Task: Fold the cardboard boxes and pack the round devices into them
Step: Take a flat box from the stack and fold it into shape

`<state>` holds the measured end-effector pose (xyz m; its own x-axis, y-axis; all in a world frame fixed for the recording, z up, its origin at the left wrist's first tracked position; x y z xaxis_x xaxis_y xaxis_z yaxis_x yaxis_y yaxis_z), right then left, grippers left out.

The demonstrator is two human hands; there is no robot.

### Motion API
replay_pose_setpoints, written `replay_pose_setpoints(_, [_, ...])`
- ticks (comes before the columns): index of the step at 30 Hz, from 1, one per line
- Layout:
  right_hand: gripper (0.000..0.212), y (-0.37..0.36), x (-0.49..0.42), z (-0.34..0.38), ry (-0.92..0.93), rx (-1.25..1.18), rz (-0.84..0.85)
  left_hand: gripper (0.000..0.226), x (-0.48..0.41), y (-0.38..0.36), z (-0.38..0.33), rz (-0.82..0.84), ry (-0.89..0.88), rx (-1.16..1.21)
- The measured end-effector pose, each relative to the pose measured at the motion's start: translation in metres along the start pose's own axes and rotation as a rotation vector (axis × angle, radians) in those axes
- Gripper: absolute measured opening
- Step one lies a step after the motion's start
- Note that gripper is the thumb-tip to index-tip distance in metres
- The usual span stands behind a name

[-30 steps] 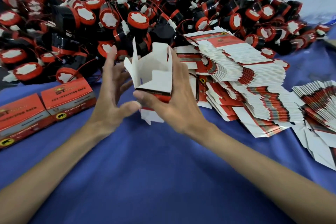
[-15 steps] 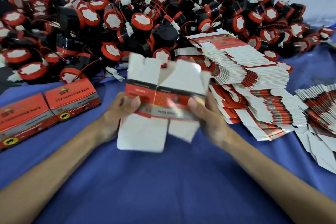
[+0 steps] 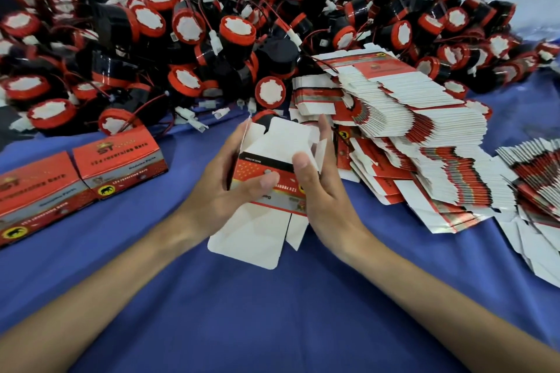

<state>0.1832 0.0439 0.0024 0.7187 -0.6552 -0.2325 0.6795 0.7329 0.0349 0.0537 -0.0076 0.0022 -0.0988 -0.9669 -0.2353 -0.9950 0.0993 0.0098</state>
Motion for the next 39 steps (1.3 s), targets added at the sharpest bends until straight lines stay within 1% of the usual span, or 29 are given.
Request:
replay_pose_setpoints(2, [0.062,-0.001,0.000,0.001,0.008,0.081,-0.012,0.064,0.001,0.003,0.003,-0.028,0.004,0.094])
replay_pose_setpoints(4, [0.067,0.000,0.003,0.001,0.027,0.173,-0.033,0.057,0.001,0.003,0.006,-0.102,-0.009,0.157])
replay_pose_setpoints(5, [0.065,0.001,0.004,-0.001,0.042,0.200,-0.050,0.061,0.000,0.004,0.008,-0.157,-0.023,0.188])
replay_pose_setpoints(7, [0.050,0.001,0.005,-0.002,0.067,0.204,-0.072,0.065,0.000,0.006,0.008,-0.231,-0.063,0.225])
replay_pose_setpoints(8, [0.045,0.000,0.005,0.000,0.087,0.192,-0.078,0.061,0.000,0.006,0.008,-0.249,-0.080,0.221])
replay_pose_setpoints(10, [0.040,-0.001,0.003,0.004,0.132,0.139,-0.070,0.046,0.002,0.006,0.009,-0.260,-0.090,0.204])
replay_pose_setpoints(12, [0.035,0.000,0.002,0.005,0.123,0.036,-0.058,0.034,0.004,0.003,0.007,-0.266,-0.103,0.185])
replay_pose_setpoints(16, [0.028,0.006,0.000,0.005,0.123,-0.086,-0.074,0.034,0.005,-0.003,0.001,-0.279,-0.143,0.105])
replay_pose_setpoints(20, [0.027,0.007,0.000,0.004,0.112,-0.139,-0.075,0.040,0.006,-0.004,-0.004,-0.294,-0.182,0.039])
replay_pose_setpoints(23, [0.027,0.007,0.000,0.004,0.086,-0.167,-0.111,0.042,0.006,-0.003,-0.005,-0.264,-0.210,0.085])
replay_pose_setpoints(25, [0.027,0.008,0.000,0.004,0.076,-0.206,-0.131,0.040,0.006,-0.003,-0.005,-0.275,-0.207,0.122])
replay_pose_setpoints(27, [0.026,0.008,0.000,0.003,0.064,-0.241,-0.132,0.035,0.006,-0.002,-0.005,-0.310,-0.192,0.152])
replay_pose_setpoints(29, [0.024,0.007,0.000,0.002,0.058,-0.255,-0.141,0.034,0.005,0.000,-0.005,-0.340,-0.169,0.179])
replay_pose_setpoints(33, [0.025,0.007,-0.001,-0.004,0.027,-0.292,-0.176,0.046,0.003,0.003,-0.003,-0.387,-0.088,0.265])
replay_pose_setpoints(35, [0.031,0.006,-0.003,-0.004,0.031,-0.320,-0.181,0.044,0.003,0.003,-0.003,-0.367,-0.074,0.256])
replay_pose_setpoints(37, [0.038,0.007,-0.003,-0.003,0.050,-0.323,-0.168,0.037,0.004,0.001,-0.002,-0.336,-0.066,0.234])
replay_pose_setpoints(39, [0.039,0.007,-0.003,-0.001,0.078,-0.282,-0.142,0.031,0.004,0.000,-0.001,-0.320,-0.047,0.223])
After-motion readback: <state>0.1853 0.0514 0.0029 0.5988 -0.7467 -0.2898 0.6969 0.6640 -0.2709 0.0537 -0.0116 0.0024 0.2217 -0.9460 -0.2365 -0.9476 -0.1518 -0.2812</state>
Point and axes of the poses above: each hand's wrist, its own x-axis away from the middle knuckle, its own y-axis out of the back of the hand, z = x × y, the point moved 3 cm from there along -x, towards the middle knuckle, and after that the axes turned 11 degrees about z, right-handed, at the moved point
